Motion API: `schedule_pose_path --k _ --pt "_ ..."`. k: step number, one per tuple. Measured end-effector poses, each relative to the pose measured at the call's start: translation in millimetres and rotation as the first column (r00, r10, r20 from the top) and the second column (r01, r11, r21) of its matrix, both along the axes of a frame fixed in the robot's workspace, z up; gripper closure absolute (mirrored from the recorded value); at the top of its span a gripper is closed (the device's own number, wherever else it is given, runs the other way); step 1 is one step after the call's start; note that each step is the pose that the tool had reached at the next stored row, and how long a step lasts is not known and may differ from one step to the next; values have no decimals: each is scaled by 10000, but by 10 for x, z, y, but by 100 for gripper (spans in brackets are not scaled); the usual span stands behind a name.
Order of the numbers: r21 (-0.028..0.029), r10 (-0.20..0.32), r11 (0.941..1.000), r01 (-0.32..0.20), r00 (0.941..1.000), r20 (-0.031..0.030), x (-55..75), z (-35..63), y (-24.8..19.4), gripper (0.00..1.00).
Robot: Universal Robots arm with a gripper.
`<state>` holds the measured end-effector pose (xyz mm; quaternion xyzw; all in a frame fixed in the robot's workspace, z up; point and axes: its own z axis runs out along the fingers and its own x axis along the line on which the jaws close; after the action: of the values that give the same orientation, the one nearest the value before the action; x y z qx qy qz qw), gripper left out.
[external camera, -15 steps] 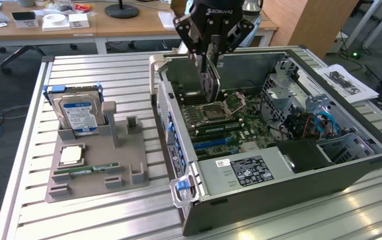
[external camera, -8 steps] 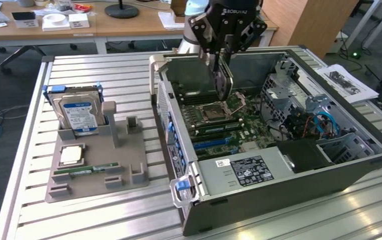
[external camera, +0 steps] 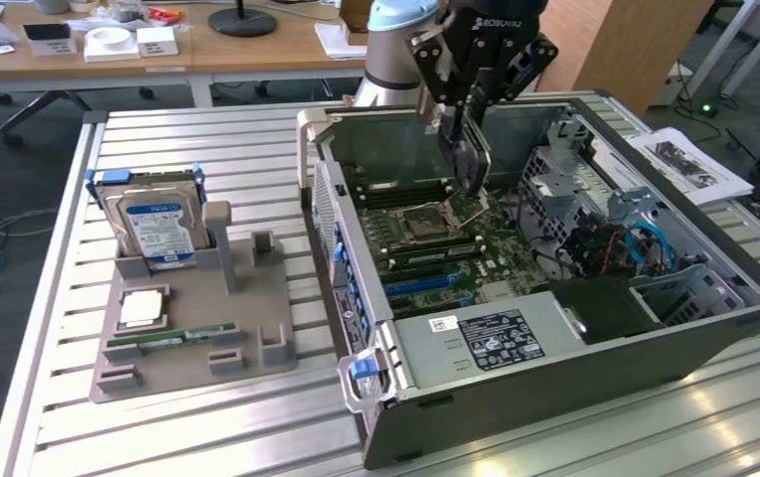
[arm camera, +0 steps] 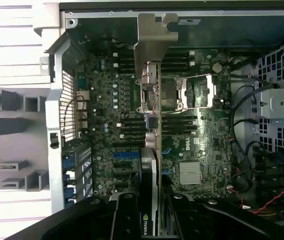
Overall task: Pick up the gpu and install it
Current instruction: 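Pick up the gpu and move the gpu toward the slot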
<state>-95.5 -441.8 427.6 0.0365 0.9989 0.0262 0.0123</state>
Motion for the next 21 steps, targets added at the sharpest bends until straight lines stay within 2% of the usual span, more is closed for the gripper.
schedule_pose_path --k 21 --pt "0 1 10000 -1 10000 0 739 -1 13 73"
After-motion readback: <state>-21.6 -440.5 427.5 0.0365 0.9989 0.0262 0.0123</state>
